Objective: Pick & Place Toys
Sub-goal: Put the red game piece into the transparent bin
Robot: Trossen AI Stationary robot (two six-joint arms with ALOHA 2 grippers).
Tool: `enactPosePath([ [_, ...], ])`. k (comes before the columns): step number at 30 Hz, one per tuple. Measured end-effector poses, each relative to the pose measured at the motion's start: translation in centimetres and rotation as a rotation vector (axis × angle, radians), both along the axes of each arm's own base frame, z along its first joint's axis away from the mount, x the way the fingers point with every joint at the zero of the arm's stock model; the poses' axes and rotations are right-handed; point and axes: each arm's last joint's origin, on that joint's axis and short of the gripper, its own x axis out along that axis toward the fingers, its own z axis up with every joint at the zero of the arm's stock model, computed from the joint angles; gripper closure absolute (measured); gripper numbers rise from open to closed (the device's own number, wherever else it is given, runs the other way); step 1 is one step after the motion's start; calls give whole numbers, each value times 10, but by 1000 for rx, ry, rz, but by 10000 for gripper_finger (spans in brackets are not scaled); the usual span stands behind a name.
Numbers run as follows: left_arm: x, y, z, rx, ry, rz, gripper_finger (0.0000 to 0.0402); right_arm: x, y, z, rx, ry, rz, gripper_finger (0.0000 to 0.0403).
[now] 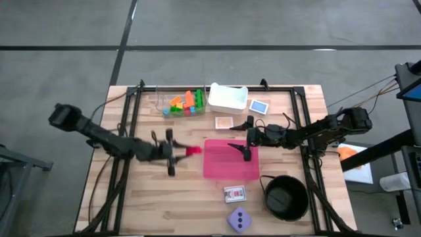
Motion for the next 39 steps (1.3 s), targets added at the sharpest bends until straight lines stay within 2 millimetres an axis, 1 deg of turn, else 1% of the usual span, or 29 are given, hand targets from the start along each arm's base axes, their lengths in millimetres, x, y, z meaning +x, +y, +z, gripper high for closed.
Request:
enactPosePath([
  [4,-12,47,1,-25,-44,36,273,2,0,-7,3,24,0,73],
  [7,-20,80,-2,-65,-56,64,273,5,0,-11,4,9,0,73],
  [11,-28,117,-2,-84,-56,112,273,9,0,-16,5,-21,3,73],
  [15,-36,154,1,-87,-41,220,273,14,0,-18,-6,-43,3,73],
  [19,-43,183,1,-99,-18,309,273,22,-3,-13,-64,-61,-5,73],
  [21,-43,193,-1,-122,-4,343,273,25,-5,-10,-85,-71,-12,73],
  [24,-38,206,-8,-140,42,374,273,31,-8,-10,-123,-62,-21,73],
  [29,-24,225,-18,-146,114,473,273,37,-18,-15,-150,-37,-48,73],
  [35,-13,237,-32,-163,180,549,272,41,-26,-23,-145,-9,-74,73],
  [39,-12,239,-36,-177,206,555,251,41,-26,-26,-144,4,-74,73],
])
